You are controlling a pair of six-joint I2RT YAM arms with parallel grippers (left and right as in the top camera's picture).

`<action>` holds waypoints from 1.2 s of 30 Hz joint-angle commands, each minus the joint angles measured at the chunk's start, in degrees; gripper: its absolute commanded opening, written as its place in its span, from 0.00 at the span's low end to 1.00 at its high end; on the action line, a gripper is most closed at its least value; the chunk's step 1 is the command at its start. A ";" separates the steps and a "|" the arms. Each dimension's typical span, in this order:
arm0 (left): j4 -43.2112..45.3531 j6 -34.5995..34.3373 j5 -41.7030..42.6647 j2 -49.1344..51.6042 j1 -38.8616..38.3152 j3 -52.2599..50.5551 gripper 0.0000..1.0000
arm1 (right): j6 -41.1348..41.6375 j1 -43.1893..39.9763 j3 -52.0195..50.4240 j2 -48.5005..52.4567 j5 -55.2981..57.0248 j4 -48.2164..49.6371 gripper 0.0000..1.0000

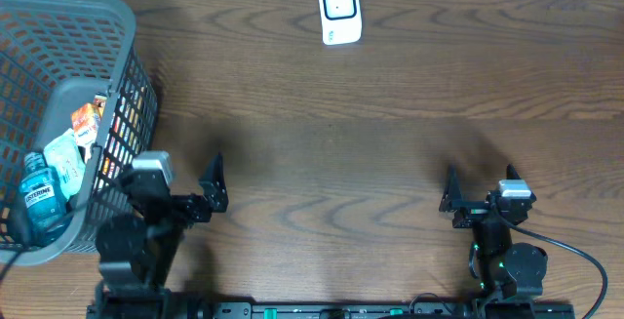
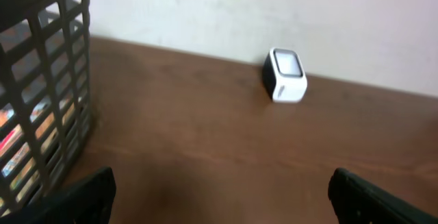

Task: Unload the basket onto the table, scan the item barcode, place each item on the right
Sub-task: 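Move the left gripper over the basket toward the snack bag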

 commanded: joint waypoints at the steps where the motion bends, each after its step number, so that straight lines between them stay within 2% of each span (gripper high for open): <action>1: -5.40 1.49 0.83 5.77 0.20 7.85 0.99 | -0.63 -0.57 -0.09 -0.37 0.31 -0.22 0.99; 7: -11.39 1.44 5.31 10.60 0.20 11.67 0.99 | -0.63 -0.57 -0.09 -0.37 0.31 -0.22 0.99; 19: -17.16 1.44 5.14 13.53 0.20 13.68 0.98 | -0.66 -0.57 -0.09 -0.37 0.31 -0.22 0.99; 29: -29.99 1.40 -6.01 24.20 0.20 27.39 0.99 | -0.66 -0.57 -0.09 -0.37 0.31 -0.22 0.99; 36: -33.16 -1.70 -7.28 28.55 0.20 35.98 0.99 | -0.66 -0.57 -0.09 -0.37 0.31 -0.22 0.99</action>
